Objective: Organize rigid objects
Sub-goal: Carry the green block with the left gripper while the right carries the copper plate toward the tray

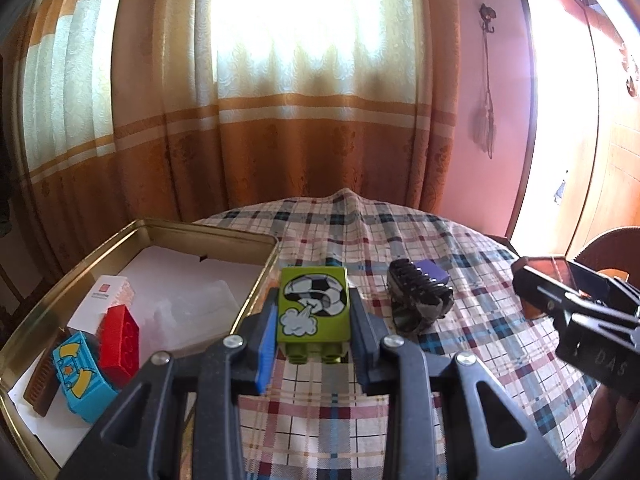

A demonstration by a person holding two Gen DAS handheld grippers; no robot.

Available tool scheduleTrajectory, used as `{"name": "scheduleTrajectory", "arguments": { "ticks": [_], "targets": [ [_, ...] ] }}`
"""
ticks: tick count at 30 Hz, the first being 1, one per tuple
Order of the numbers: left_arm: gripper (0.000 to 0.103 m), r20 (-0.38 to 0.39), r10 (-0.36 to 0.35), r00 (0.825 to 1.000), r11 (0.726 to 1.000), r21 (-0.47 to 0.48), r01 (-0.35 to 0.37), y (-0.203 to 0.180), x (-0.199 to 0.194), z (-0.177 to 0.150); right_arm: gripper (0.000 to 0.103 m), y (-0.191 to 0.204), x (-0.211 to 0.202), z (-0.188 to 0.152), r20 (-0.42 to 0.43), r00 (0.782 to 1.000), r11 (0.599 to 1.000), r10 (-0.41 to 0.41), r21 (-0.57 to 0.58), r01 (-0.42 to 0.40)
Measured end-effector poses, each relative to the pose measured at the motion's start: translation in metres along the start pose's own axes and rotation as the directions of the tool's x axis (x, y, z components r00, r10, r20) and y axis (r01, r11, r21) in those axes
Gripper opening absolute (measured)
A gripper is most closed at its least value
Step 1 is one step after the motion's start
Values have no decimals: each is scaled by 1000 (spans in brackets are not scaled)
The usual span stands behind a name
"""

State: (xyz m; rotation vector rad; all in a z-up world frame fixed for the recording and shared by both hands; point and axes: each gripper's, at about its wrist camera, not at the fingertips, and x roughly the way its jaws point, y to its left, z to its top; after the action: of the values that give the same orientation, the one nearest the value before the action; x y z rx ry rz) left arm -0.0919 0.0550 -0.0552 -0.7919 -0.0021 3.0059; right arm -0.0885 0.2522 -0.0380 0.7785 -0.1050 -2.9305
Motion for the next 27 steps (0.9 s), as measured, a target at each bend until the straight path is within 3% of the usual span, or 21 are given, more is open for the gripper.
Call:
{"name": "scheduleTrajectory", "arguments": {
  "ticks": [27],
  "targets": [
    [30,67,24,997,1000,-9,-24,8,-22,-1,80,45,-16,-10,60,996,996,63,-73,-58]
  ]
}}
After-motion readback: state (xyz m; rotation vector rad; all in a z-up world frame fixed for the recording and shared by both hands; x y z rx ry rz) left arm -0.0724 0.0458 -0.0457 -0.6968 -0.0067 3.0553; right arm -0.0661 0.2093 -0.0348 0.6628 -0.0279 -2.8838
